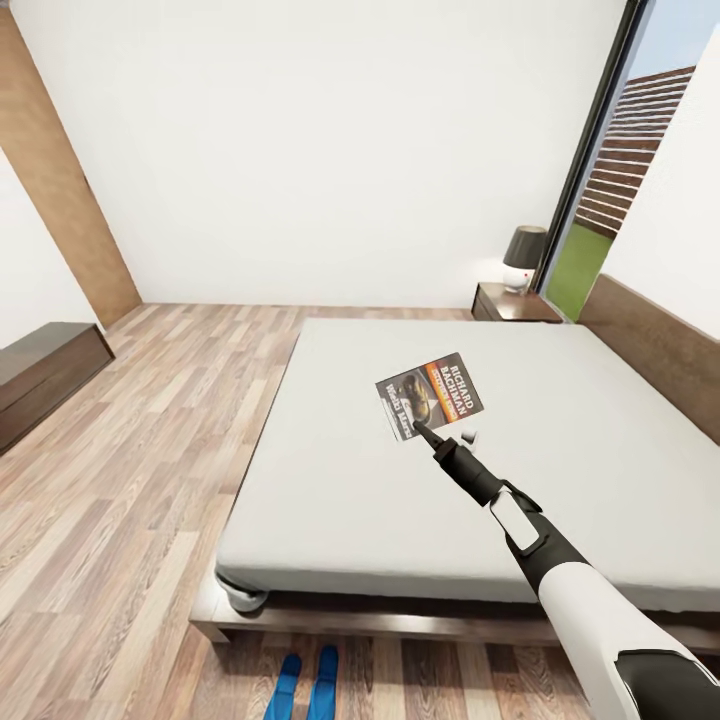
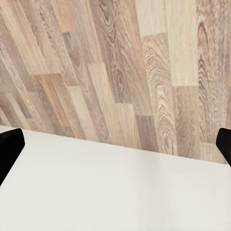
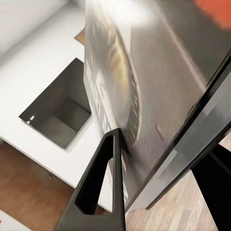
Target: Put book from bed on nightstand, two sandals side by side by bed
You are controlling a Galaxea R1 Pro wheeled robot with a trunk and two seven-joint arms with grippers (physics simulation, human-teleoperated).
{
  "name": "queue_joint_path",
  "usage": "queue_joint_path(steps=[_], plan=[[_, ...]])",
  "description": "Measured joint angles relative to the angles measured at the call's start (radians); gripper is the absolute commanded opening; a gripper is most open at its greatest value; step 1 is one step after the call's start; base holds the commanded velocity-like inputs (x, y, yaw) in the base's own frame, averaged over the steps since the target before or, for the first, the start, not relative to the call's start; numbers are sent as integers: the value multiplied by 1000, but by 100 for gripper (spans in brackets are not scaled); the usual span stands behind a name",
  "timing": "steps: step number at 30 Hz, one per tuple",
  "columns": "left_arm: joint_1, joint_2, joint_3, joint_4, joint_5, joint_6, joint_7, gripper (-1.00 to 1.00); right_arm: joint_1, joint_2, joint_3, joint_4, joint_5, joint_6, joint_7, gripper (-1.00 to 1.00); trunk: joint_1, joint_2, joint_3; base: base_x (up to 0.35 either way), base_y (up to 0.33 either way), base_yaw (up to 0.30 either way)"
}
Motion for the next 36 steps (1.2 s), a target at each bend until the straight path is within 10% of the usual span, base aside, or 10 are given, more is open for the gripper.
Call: queue_joint_path(steps=[36], plan=[[0,0,0,0,0,0,3,100,0,2,1,1,1,0,-1,-100,0,0,37,0,0,15]])
